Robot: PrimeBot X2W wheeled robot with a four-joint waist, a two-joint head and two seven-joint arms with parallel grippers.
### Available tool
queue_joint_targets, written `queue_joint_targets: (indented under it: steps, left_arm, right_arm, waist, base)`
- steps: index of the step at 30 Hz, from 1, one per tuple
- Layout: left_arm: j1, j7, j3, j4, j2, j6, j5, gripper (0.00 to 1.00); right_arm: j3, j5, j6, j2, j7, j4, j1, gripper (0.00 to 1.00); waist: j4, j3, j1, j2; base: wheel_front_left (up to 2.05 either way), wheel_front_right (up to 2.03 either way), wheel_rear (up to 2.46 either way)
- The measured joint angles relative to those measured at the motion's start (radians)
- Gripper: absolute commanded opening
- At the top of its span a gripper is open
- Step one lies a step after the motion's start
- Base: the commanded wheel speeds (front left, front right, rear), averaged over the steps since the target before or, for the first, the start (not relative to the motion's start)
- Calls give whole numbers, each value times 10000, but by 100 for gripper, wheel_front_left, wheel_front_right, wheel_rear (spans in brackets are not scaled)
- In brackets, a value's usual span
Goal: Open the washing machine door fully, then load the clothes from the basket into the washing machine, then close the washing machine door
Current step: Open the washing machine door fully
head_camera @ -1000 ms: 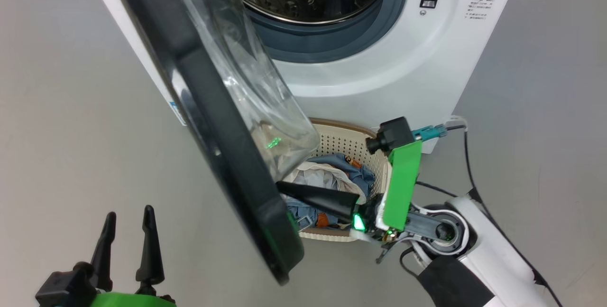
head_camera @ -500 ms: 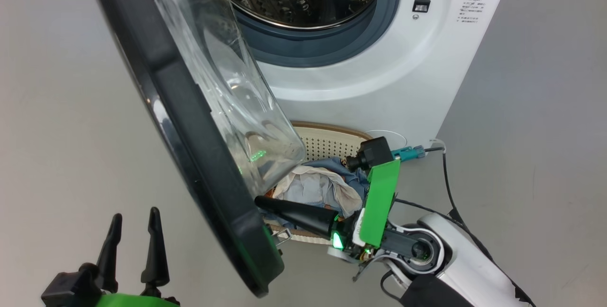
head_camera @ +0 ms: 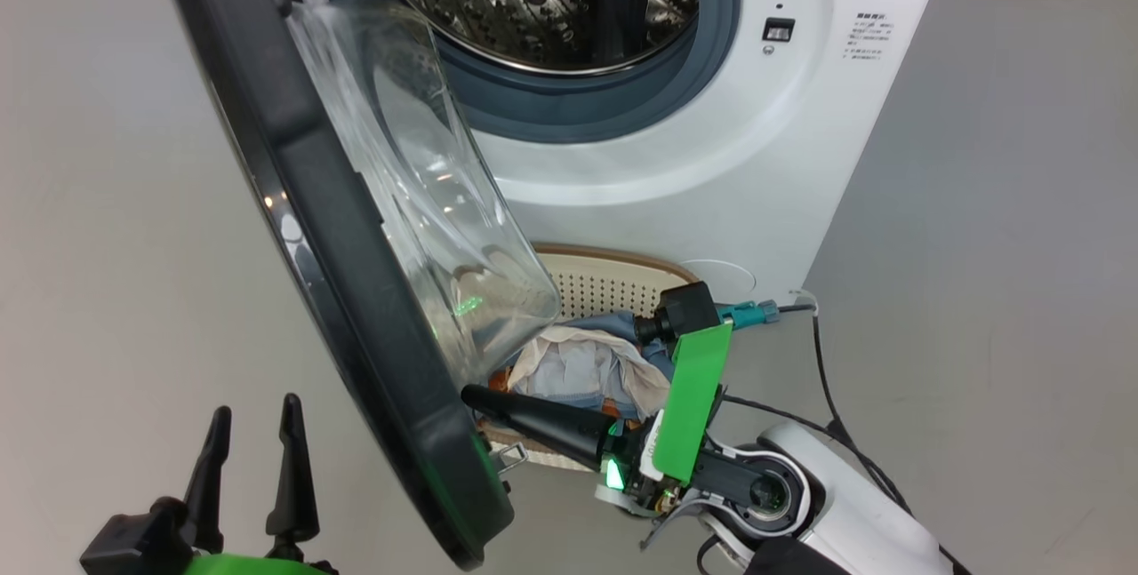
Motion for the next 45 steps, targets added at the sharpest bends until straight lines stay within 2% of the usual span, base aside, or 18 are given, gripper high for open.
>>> queue_joint_targets:
  steps: [7,13,20,27,28,30,31,32,33,36,40,44,45]
  left_arm:
    - [45,2,56,67,4,-2,2,100]
    - [223,0,199,67,15,-6,17,100]
    - [300,2,366,63,33,-17,35,100]
    - [419,2,424,71,35,-92,82,100]
    - [466,2,431,75,35,-92,84,100]
    - [477,2,445,82,35,-102,86,100]
    - [477,2,454,82,35,-104,100,100]
    - [477,0,466,82,35,-104,104,100]
    - [477,2,481,82,35,-104,107,100]
    - [485,2,550,81,35,-104,107,100]
    - [517,0,625,81,36,-155,111,100]
    - [522,2,679,81,36,-178,111,100]
    - [535,2,704,82,36,-180,111,100]
  right_arm:
    - [295,182,0,6,-500,-12,145,0]
    - [8,-188,0,69,-780,-267,176,0]
    - [-708,-1906,0,-2,-1480,-610,568,0]
    - [-512,-4021,0,-1262,-3772,-1218,741,0]
    - [-395,-4224,0,-1465,-4190,-1262,748,8]
    - [-84,-4619,0,-1908,-5009,-1338,748,34]
    - [98,-4792,0,-2105,-5404,-1348,749,42]
    - [261,-4945,0,-2290,-5827,-1342,751,86]
    - [401,-5053,0,-2466,-6241,-1327,751,100]
    - [782,-5396,0,-2989,-7164,-1137,748,100]
    - [872,-6222,0,-3461,-7540,-825,748,100]
    - [-426,-7398,0,-3453,-7549,-848,1064,100]
    - [-1057,-8113,0,-3400,-7549,-903,1454,100]
  waist:
    - [-110,-295,0,-1]
    - [-300,-518,0,0]
    - [-615,-666,0,0]
    - [-855,-791,0,0]
    - [-887,-806,0,0]
    - [-954,-830,0,0]
    - [-988,-840,0,0]
    - [-1026,-848,0,0]
    - [-1063,-855,0,0]
    - [-1181,-874,0,0]
    - [-1339,-895,0,0]
    - [-1470,-895,0,0]
    - [-1508,-903,0,0]
  base:
    - [0,0,0]
    - [0,0,0]
    - [0,0,0]
    - [0,0,0]
    - [0,0,0]
    - [0,0,0]
    - [0,0,0]
    - [0,0,0]
    - [0,0,0]
    - [0,0,0]
    - [0,0,0]
    - [0,0,0]
    - [0,0,0]
